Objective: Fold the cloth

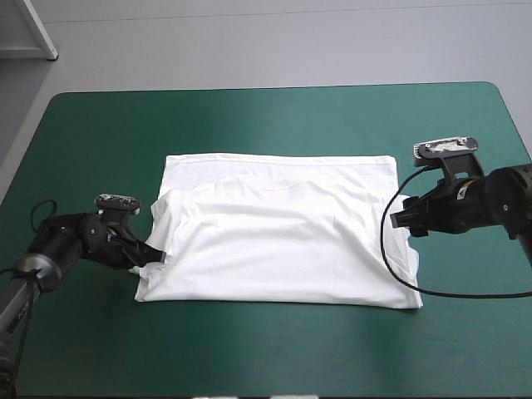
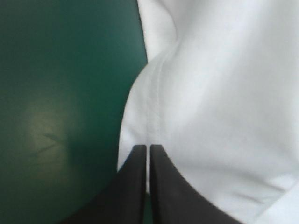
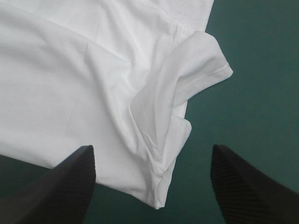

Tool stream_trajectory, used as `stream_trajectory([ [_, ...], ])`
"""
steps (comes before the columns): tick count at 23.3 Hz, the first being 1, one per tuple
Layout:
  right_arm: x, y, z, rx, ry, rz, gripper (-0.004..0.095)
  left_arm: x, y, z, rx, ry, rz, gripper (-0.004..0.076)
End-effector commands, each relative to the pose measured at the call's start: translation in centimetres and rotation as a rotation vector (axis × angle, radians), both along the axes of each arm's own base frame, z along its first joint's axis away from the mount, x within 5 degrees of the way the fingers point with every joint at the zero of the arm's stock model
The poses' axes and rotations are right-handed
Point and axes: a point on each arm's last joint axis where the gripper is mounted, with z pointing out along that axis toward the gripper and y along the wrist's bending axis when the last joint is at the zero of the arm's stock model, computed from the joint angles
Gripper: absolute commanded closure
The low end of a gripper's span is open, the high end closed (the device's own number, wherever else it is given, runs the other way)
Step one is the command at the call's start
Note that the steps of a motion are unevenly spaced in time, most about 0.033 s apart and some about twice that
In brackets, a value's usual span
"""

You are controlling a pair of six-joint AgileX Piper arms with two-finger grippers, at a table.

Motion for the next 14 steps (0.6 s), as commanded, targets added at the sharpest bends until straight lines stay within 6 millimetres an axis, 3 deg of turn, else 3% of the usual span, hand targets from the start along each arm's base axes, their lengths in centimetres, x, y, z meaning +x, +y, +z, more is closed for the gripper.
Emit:
stream_trajectory([
  [1, -0.3, -0.1, 1.5, 0.012, -0.094, 0.008, 0.026, 0.0, -0.2, 5.1, -0.026, -0.174, 0.011, 0.0703],
  [3, -0.2, 0.0, 1.6, 0.014, -0.103, 0.007, 0.026, -0.8, -0.2, 8.3, -0.033, -0.258, 0.01, 0.0703],
  [5, -0.2, 0.0, 1.6, 0.015, -0.105, 0.007, 0.026, -1.4, -0.1, 9.5, -0.026, -0.3, 0.006, 0.0703],
  [9, -0.2, 0.0, 1.6, 0.006, -0.109, 0.026, 0.0278, -1.7, 0.1, 9.9, 0.011, -0.312, -0.005, 0.0689],
  [14, -0.4, 0.1, 1.5, 0.004, -0.093, 0.044, 0.033, -1.4, 0.3, 9.4, -0.001, -0.282, 0.066, 0.0267],
])
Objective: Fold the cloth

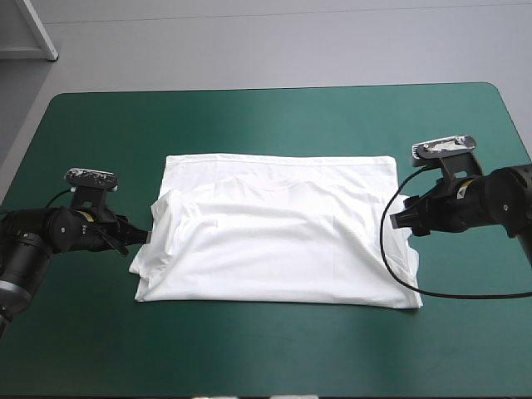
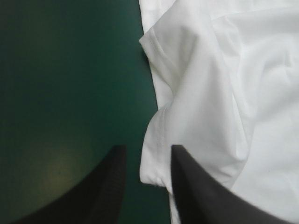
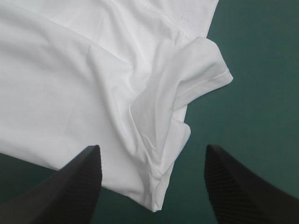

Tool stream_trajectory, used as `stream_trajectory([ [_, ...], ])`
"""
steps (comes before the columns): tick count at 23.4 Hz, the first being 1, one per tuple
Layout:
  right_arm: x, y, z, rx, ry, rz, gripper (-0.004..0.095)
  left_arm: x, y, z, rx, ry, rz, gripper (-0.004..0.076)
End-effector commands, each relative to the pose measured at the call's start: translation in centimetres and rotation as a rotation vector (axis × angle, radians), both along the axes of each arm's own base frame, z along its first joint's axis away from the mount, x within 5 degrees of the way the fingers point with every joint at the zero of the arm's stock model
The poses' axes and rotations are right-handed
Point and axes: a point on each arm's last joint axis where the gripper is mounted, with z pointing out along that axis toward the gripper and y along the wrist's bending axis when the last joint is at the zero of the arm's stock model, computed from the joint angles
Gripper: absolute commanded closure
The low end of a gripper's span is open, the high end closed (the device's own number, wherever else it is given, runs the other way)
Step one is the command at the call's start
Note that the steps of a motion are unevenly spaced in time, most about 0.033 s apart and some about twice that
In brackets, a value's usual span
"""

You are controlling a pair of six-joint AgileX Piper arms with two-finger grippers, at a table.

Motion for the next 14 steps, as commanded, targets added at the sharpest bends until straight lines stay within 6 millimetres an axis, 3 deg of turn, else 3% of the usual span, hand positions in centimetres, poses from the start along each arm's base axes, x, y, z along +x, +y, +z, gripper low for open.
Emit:
stream_trajectory([
  [1, -0.5, 0.0, 1.4, 0.018, -0.074, 0.013, 0.033, 0.6, 0.1, 0.9, -0.017, -0.043, 0.053, 0.0197],
  [2, -0.5, 0.0, 1.4, 0.017, -0.07, 0.013, 0.033, 1.0, 0.1, 0.2, -0.017, -0.005, 0.057, 0.0159],
  [7, -0.5, 0.0, 1.4, 0.017, -0.07, 0.013, 0.033, 2.6, -0.1, -3.9, -0.03, 0.104, 0.076, 0.0181],
  [10, -0.5, 0.0, 1.4, 0.017, -0.07, 0.013, 0.033, 2.3, -0.1, -6.9, -0.037, 0.133, 0.091, 0.0197],
  [14, -0.5, 0.0, 1.4, 0.016, -0.071, 0.014, 0.0331, 1.9, -0.3, -8.5, -0.083, 0.107, 0.118, 0.0227],
])
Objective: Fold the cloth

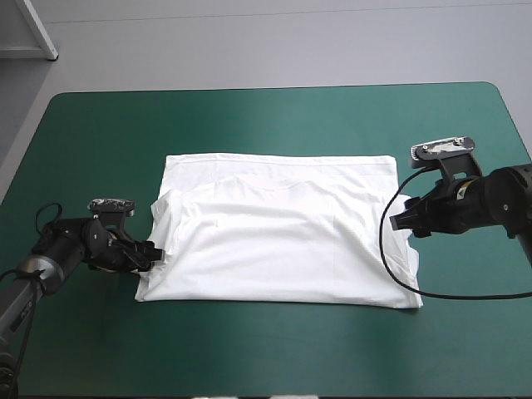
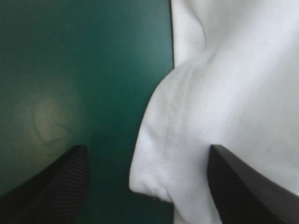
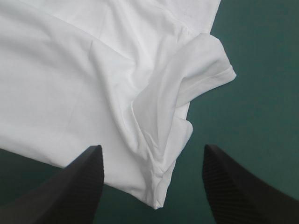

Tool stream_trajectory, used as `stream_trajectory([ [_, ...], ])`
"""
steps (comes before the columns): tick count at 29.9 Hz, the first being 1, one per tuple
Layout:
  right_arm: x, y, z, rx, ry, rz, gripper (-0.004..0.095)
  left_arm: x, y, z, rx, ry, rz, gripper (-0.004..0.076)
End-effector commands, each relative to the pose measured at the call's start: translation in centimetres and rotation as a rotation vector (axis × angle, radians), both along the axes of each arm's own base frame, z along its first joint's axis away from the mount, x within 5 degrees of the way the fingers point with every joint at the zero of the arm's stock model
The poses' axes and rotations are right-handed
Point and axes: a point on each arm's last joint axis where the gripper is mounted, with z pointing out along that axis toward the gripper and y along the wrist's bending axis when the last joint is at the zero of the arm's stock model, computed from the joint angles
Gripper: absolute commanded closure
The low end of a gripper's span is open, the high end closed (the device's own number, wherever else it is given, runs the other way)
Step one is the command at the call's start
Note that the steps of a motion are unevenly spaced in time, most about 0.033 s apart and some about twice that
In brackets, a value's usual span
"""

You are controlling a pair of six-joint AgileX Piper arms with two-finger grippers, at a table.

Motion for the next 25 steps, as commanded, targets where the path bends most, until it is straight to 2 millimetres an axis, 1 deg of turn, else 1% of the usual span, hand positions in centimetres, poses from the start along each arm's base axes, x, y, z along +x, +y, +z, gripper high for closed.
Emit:
stream_trajectory([
  [1, -0.4, -0.05, 1.48, 0.012, -0.083, 0.01, 0.0331, 0.14, -0.34, 0.34, -0.053, -0.108, 0.043, 0.0235],
  [8, -0.36, -0.2, 1.47, -0.008, -0.088, 0.009, 0.0332, -0.05, -0.62, -0.16, -0.108, -0.107, 0.083, 0.0255],
  [9, -0.36, -0.2, 1.47, -0.008, -0.088, 0.009, 0.0332, -0.08, -0.67, -0.17, -0.116, -0.103, 0.088, 0.0274],
  [12, -0.36, -0.2, 1.47, -0.008, -0.088, 0.009, 0.0332, -0.23, -0.79, -0.23, -0.133, -0.083, 0.096, 0.0378],
  [13, -0.36, -0.2, 1.47, -0.008, -0.088, 0.009, 0.0332, -0.3, -0.81, -0.27, -0.133, -0.074, 0.093, 0.0436],
  [16, -0.36, -0.2, 1.47, -0.014, -0.09, 0.019, 0.0332, -0.52, -0.79, -0.4, -0.126, -0.051, 0.085, 0.0567],
  [19, -0.36, -0.2, 1.47, -0.014, -0.09, 0.019, 0.0332, -0.65, -0.79, -0.55, -0.119, -0.043, 0.072, 0.068],
  [20, -0.36, -0.2, 1.47, -0.014, -0.09, 0.019, 0.0332, -0.67, -0.78, -0.59, -0.119, -0.043, 0.072, 0.0703],
  [25, -0.36, -0.2, 1.47, -0.014, -0.09, 0.019, 0.0332, -0.69, -0.75, -0.4, -0.116, -0.06, 0.072, 0.0703],
])
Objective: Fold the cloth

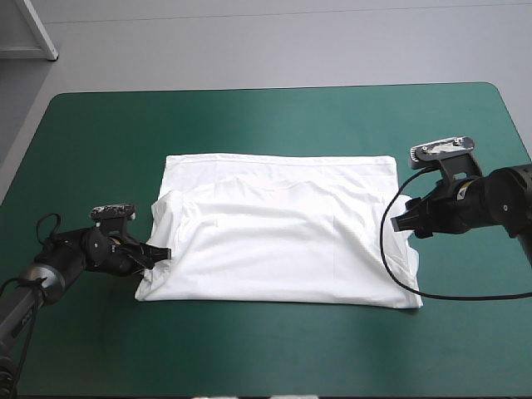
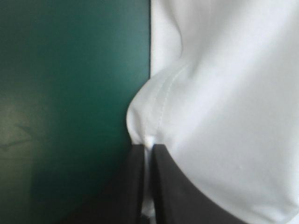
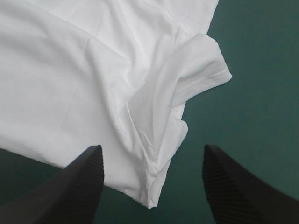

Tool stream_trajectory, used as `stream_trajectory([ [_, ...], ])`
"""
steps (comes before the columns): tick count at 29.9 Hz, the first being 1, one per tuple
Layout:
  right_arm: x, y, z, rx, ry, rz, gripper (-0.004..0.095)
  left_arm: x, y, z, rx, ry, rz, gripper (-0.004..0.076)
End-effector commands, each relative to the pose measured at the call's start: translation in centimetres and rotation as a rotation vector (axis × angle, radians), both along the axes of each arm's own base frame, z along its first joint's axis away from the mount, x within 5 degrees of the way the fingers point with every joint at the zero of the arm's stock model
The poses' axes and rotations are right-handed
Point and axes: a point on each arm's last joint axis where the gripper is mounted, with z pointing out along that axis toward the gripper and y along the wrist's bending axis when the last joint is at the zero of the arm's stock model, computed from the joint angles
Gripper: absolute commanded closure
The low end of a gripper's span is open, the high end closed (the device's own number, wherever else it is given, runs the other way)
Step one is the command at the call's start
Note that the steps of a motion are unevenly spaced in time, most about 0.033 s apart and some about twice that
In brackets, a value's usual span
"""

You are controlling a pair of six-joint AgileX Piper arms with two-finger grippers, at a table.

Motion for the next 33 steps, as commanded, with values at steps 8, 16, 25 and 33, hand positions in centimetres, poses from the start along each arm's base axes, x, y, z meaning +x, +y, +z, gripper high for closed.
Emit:
stream_trajectory([
  [8, -0.4, 0.0, 1.5, 0.015, -0.083, 0.008, 0.0332, -0.5, 0.1, 2.9, 0.024, -0.125, -0.014, 0.0703],
  [16, -0.4, 0.0, 1.5, 0.015, -0.085, 0.008, 0.0332, -1.9, 0.7, 5.4, 0.081, -0.232, -0.001, 0.0703],
  [25, -0.3, 0.0, 1.6, 0.012, -0.1, 0.016, 0.0332, -2.6, 0.9, 6.7, 0.092, -0.269, 0.033, 0.0703],
  [33, -0.2, 0.0, 1.7, 0.014, -0.119, 0.017, 0.0332, -1.9, -1.0, 9.0, -0.106, -0.357, -0.057, 0.0703],
])
